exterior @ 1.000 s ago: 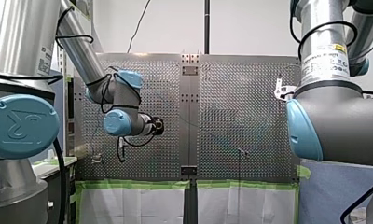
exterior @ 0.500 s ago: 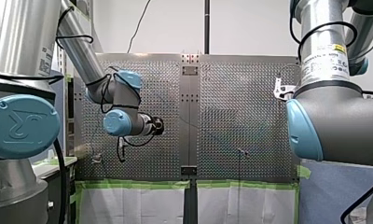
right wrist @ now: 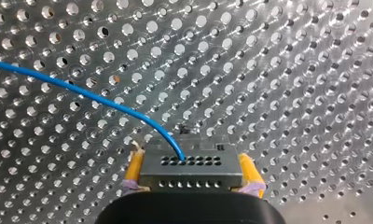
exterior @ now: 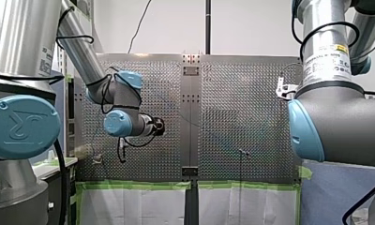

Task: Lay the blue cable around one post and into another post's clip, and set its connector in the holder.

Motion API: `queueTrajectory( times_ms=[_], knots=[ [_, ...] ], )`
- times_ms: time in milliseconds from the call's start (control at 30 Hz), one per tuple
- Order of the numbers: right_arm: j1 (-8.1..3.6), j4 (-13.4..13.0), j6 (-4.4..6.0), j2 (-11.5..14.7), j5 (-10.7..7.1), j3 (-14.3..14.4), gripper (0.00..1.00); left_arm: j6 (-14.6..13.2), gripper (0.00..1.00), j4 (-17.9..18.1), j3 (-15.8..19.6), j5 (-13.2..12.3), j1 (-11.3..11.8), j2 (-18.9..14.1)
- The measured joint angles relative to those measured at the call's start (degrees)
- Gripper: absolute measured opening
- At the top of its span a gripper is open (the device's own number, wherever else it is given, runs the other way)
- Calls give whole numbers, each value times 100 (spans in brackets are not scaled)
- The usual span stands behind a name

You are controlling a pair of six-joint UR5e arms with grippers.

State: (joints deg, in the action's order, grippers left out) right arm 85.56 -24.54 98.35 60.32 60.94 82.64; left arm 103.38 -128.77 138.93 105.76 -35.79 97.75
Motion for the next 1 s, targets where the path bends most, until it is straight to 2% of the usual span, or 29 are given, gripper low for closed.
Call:
queueTrajectory(
  times_ms=[133,400,1000],
  knots=[
    [-5,-22,39,2,-2,-26,0,-4,100,5,0,0,0,0],
    [12,-14,51,3,-29,-35,0,-2,100,14,0,1,0,1],
    [42,13,27,-70,-28,-29,0,-3,100,10,0,1,0,1]
  ],
)
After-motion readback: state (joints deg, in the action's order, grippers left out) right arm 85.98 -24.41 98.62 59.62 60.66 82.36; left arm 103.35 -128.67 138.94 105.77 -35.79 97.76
